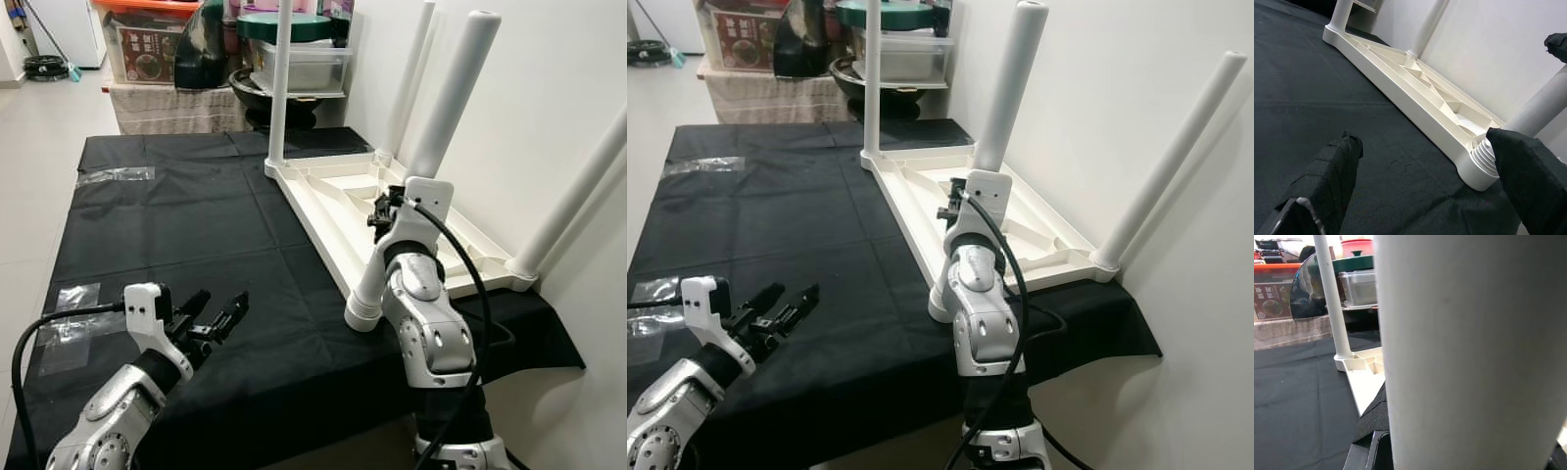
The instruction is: Building children table
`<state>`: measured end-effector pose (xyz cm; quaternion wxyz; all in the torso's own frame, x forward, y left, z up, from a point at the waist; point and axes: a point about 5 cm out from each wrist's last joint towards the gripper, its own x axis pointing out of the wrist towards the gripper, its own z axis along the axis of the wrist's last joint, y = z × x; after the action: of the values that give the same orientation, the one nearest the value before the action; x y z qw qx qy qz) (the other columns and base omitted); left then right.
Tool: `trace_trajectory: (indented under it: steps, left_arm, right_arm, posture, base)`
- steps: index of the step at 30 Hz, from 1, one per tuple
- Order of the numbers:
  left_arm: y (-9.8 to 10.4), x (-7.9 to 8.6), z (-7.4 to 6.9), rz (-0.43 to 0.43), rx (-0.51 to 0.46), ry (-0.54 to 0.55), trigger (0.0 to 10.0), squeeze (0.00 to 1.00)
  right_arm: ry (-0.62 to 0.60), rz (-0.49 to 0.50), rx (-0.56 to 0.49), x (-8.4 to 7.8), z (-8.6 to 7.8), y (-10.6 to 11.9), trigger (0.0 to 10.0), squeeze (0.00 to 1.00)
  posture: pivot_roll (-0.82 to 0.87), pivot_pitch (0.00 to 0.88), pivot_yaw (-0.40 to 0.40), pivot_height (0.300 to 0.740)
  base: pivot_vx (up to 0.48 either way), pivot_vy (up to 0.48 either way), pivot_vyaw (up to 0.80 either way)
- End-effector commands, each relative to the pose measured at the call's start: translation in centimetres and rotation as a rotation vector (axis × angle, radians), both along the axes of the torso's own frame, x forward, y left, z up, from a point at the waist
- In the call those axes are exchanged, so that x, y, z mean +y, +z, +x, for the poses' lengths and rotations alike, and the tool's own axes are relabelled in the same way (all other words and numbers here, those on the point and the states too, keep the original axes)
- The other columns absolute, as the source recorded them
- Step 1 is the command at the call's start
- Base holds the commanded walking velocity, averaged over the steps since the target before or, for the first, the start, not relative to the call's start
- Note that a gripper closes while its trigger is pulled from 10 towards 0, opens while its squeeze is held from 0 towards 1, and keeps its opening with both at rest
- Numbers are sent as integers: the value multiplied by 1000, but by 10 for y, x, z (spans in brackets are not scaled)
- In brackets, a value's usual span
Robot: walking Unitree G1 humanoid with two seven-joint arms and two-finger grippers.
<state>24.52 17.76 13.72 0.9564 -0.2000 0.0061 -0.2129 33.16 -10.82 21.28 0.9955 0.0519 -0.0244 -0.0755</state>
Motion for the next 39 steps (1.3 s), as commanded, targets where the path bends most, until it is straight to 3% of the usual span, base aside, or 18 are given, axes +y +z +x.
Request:
trace_trajectory:
  steps: [1,2,3,4,5,6,25,39]
  left_arm:
    - [-3,-1,1,6,9,-8,10000,0]
    - [-4,-1,1,6,10,-7,10000,0]
    - [-4,-1,1,6,10,-7,10000,0]
    - [-4,-1,1,6,10,-7,10000,0]
    - [-4,-1,1,6,10,-7,10000,0]
    - [-5,-1,1,6,11,-6,10000,0]
    - [-5,-1,3,10,11,-18,10000,0]
    - [-5,-1,4,13,15,-30,10000,0]
  right_arm:
    - [1,-1,105,-2,1,-22,10000,380]
    - [5,-5,93,-2,1,-20,10000,624]
    - [5,-5,93,-2,1,-20,10000,624]
    - [9,-9,80,-1,1,-18,10000,816]
    - [9,-9,80,-1,1,-18,10000,816]
    - [12,-13,61,-1,1,-15,10000,1000]
    - [40,-22,-71,-9,-3,9,10000,1000]
    - [182,-102,-150,-40,0,34,10000,1000]
  posture:
    - [9,0,-103,740]
    - [9,0,-103,740]
    - [9,0,-103,740]
    - [10,0,-102,740]
    - [10,0,-102,740]
    - [11,0,-103,740]
    - [6,0,-94,740]
    - [-5,0,-79,740]
  base:
    - [0,0,0]
    - [0,0,0]
    - [0,0,0]
    - [0,0,0]
    - [0,0,0]
    - [0,0,0]
    - [0,0,0]
    - [0,0,0]
